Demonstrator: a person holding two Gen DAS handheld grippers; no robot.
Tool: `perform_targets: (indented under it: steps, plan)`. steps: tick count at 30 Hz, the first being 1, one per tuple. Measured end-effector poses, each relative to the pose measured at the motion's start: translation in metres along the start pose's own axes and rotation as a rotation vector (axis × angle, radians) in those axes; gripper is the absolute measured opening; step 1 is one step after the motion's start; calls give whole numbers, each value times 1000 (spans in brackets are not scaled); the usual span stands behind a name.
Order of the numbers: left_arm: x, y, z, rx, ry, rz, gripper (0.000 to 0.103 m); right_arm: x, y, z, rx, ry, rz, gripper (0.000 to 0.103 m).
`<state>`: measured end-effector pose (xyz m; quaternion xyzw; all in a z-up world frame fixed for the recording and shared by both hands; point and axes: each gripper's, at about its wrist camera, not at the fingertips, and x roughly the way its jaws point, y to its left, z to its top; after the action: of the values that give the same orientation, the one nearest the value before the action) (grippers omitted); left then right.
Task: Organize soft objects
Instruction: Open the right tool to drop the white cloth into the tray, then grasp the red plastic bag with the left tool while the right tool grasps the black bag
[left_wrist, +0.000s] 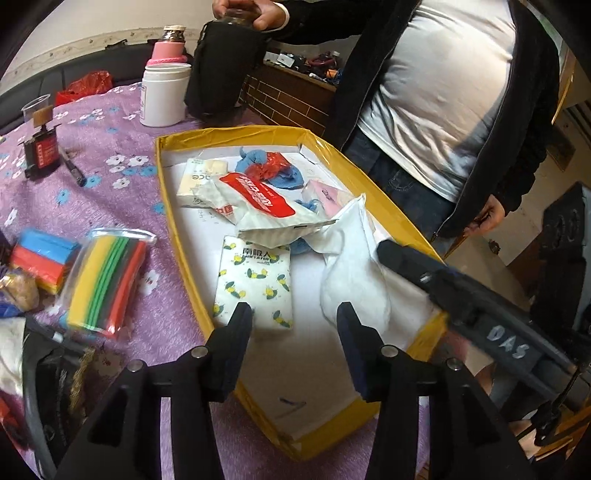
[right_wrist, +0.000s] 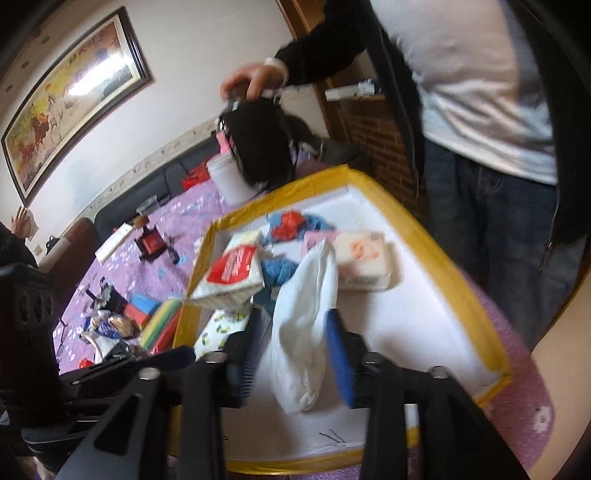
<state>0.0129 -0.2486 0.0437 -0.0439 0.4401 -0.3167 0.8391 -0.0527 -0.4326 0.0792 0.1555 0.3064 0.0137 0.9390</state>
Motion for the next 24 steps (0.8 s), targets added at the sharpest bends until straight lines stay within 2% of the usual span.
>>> perform_targets:
  steps: [3,6,9,17,20,23,24]
  plan:
    - [-15,2,0,-14,-8,23,47,-14,4,6,-14,-37,-9,48]
    - [-35,8,-4,-23,-22,37,47,-26,14,8,-24,-65,37,48]
    - [-61,21,-12,-47,-46,51,47,-29,31,6,-48,-57,83,48]
    - [-132,92,-41,-182,-121,174,52,-15,103,-24,-172,65,261,48]
    - [-150,127,-52,-250,-133,250,54,-5,130,-40,-217,122,307,48]
    - [-151,157,-61,-312,-91,369,56,6,152,-57,-260,169,324,48]
    - [-148,162,-62,-322,-75,374,56,10,158,-62,-268,185,329,48]
